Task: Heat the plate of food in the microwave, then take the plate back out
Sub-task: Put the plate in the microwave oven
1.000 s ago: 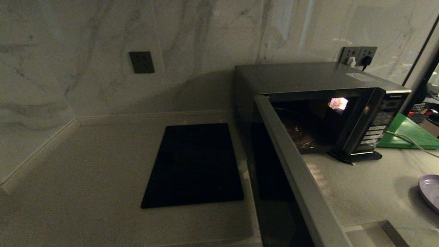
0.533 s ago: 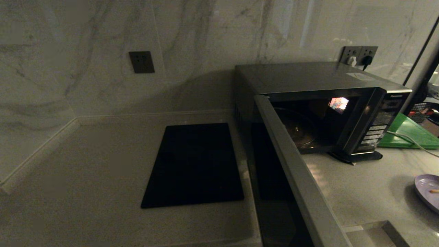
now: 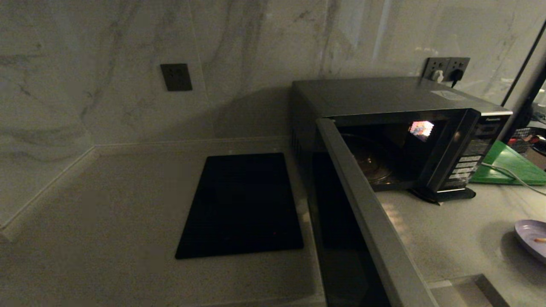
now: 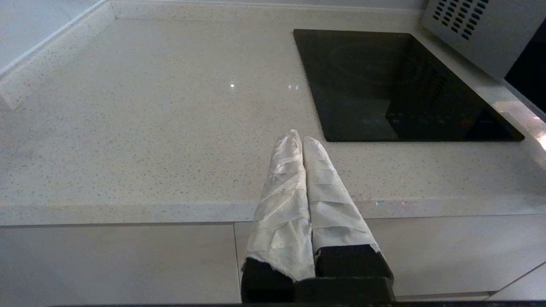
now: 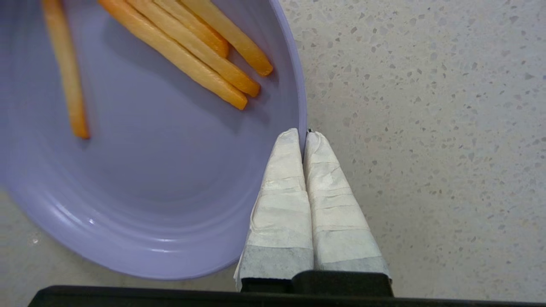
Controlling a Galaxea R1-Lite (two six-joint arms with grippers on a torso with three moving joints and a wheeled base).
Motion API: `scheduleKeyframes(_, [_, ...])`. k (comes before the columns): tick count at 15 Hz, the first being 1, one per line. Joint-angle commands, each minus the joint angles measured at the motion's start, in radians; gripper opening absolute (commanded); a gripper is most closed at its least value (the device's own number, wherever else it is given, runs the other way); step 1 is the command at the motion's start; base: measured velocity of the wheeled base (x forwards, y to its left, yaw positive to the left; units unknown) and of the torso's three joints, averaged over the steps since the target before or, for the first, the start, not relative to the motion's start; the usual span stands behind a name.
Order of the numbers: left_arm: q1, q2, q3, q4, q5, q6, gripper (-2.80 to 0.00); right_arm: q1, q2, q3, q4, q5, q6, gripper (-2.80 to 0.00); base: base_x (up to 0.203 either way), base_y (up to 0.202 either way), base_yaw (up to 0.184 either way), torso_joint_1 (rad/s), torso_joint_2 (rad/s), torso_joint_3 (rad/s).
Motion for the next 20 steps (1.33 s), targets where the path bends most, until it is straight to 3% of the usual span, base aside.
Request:
scheduleKeyframes(1, [0.001,0.001,0.000,-0.001,0.001,-0.001,-2.80,0.000,-0.027,-0.001,0.002,0.032,0.004,-2.80,0.000,0.000,0.000,0.000,0.00,0.000])
scheduleKeyframes(20, [0.001,0.002,0.000,-0.001,0.001,-0.001,-2.80,-0.001,-0.064,-0.007,-0.051,0.092,0.004,-2.80,0.000,0.000,0.000,0.000,0.00,0.000])
